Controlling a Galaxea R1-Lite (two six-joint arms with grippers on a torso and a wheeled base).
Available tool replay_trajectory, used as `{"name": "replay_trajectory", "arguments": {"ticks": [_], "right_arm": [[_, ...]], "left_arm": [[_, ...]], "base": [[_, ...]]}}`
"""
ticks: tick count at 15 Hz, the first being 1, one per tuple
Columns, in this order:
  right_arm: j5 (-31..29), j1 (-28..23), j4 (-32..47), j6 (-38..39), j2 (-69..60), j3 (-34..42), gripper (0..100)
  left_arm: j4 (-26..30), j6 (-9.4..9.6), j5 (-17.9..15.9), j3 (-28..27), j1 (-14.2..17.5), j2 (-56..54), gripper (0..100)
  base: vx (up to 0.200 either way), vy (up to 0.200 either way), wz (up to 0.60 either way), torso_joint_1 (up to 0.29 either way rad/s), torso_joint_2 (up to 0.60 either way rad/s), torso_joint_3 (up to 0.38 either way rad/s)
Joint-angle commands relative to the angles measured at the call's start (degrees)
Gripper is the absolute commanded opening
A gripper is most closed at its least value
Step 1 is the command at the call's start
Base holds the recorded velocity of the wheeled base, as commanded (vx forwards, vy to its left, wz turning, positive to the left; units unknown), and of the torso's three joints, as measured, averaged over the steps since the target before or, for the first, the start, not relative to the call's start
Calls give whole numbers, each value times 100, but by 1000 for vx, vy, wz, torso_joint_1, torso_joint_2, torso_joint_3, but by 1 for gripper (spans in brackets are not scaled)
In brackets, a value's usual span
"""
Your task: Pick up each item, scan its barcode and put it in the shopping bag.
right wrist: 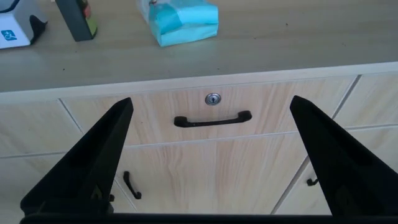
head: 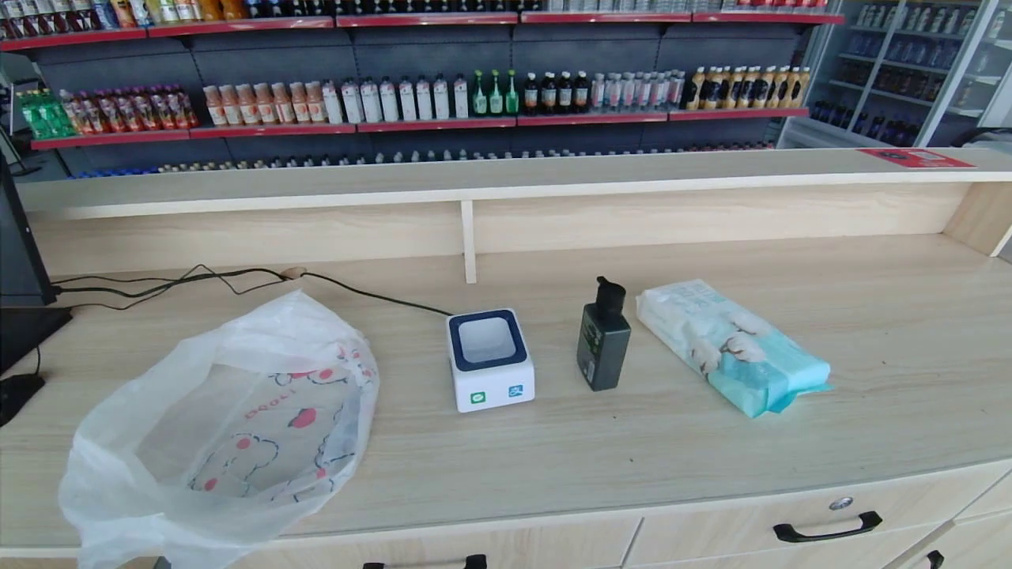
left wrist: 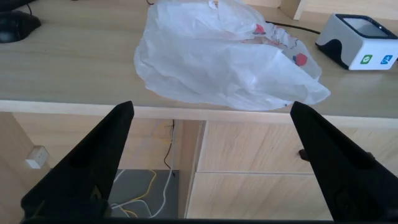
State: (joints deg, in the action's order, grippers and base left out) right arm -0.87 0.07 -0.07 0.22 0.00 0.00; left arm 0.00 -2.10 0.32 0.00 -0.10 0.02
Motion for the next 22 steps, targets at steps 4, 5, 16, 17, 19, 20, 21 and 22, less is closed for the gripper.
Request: {"name": "replay_trajectory", "arguments": {"ticks": [4, 5, 16, 17, 19, 20, 21, 22], "right_arm": [[-1, 1, -1, 13, 0, 0, 100], [-1, 1, -1, 22, 9, 0, 100], [60, 415, -5925, 57, 5150, -791, 100], [60, 441, -6400, 66, 5546, -800, 100], [60, 757, -7173, 207, 6407, -896, 100], [60, 836, -7173, 224, 6601, -914, 100], [60, 854, -7182, 242, 6785, -923, 100], [60, 898, -7191, 312, 7031, -958, 100]], "left_arm": [[0, -1, 3, 0, 1, -2, 100], [0, -1, 3, 0, 1, -2, 100], [0, -1, 3, 0, 1, -2, 100], [-9, -1, 3, 0, 1, -2, 100], [0, -1, 3, 0, 1, -2, 100], [-9, -10, 3, 0, 10, -2, 100], [0, -10, 3, 0, 1, -2, 100], [0, -10, 3, 0, 1, -2, 100]], "base": [[0, 200, 0, 4, 4, 2], [0, 0, 0, 0, 0, 0], [0, 0, 0, 0, 0, 0], [0, 0, 0, 0, 0, 0], [0, 0, 0, 0, 0, 0], [0, 0, 0, 0, 0, 0], [0, 0, 0, 0, 0, 0], [0, 0, 0, 0, 0, 0]]}}
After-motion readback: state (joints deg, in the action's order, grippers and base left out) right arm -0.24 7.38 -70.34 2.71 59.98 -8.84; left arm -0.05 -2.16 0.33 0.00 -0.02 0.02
